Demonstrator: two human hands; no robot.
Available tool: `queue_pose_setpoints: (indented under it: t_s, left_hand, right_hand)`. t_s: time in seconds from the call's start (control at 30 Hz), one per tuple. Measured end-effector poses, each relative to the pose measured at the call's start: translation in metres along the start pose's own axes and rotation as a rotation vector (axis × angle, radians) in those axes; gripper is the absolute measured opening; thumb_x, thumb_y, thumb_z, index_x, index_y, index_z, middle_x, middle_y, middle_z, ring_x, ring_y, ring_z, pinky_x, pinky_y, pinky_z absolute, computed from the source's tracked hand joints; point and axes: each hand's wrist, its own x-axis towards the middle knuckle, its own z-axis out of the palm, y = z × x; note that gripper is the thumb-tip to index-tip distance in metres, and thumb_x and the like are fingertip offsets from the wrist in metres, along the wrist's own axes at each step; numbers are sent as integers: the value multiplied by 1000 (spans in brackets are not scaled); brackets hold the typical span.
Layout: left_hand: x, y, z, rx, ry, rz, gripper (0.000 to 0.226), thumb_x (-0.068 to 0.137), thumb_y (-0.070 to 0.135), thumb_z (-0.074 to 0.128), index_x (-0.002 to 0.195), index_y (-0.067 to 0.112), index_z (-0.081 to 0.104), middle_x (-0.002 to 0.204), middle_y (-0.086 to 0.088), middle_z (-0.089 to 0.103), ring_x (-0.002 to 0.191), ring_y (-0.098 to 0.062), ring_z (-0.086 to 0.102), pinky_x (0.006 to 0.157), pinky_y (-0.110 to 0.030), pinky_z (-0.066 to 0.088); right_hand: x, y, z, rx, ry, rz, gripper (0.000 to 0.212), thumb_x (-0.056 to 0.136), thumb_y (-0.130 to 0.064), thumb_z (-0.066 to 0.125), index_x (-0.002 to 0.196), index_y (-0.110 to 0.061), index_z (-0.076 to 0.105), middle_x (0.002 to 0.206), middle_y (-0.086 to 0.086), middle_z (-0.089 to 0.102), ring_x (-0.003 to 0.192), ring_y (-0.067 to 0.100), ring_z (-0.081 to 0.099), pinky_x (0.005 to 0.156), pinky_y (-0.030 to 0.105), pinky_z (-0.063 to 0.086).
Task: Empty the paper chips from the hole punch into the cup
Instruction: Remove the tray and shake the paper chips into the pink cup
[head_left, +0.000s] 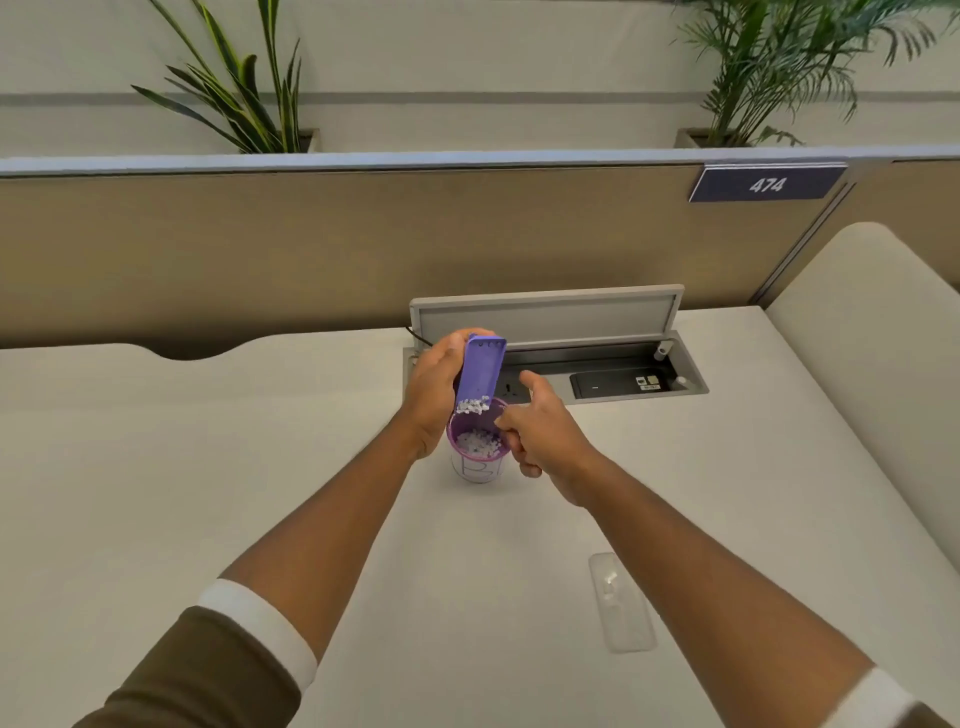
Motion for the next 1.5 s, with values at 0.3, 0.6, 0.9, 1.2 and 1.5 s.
queue_pose_setpoints:
  t_s: [0.3, 0.6, 0.9, 1.2, 1.5]
  left_hand:
    - [-9, 4, 2, 74, -51, 1, 30, 111, 36, 31, 125, 37, 57, 122, -2, 67, 103, -23, 70, 78, -26, 63]
    - [-13, 3, -1, 173, -106, 68, 32, 111, 30, 33, 137, 28, 53, 133, -6, 60, 109, -24, 67, 74, -20, 62]
    - [-16, 10, 3, 178, -121, 102, 29, 112, 27, 34, 123, 38, 58, 129, -1, 61, 109, -23, 66, 74, -20, 62]
    - [-17, 7, 4, 169, -121, 121, 30, 107, 36, 36, 130, 33, 56, 132, -5, 60, 109, -23, 66, 74, -19, 61]
    - [-15, 2, 2, 124, -79, 100, 38, 108, 36, 35, 138, 23, 55, 133, -7, 61, 109, -25, 66, 74, -20, 62]
  right_hand:
    - [-2, 3, -4, 59, 25, 4, 69, 99, -4, 55, 159, -30, 34, 66, 5, 54, 49, 10, 38, 42, 22, 32]
    - [-7, 2, -5, 33, 28, -3, 62, 100, -6, 55, 155, -28, 38, 66, 4, 56, 49, 10, 39, 41, 22, 34]
    - [-11, 2, -3, 6, -31, -15, 63, 96, -2, 58, 151, -28, 45, 58, -3, 60, 44, 9, 41, 39, 20, 34]
    - [-12, 1, -1, -69, -72, -15, 57, 97, -3, 59, 147, -27, 49, 76, 4, 58, 50, 10, 43, 40, 19, 36]
    - [-13, 2, 1, -35, -49, -42, 59, 96, -1, 59, 147, -29, 49, 88, 5, 63, 55, 9, 47, 42, 18, 39]
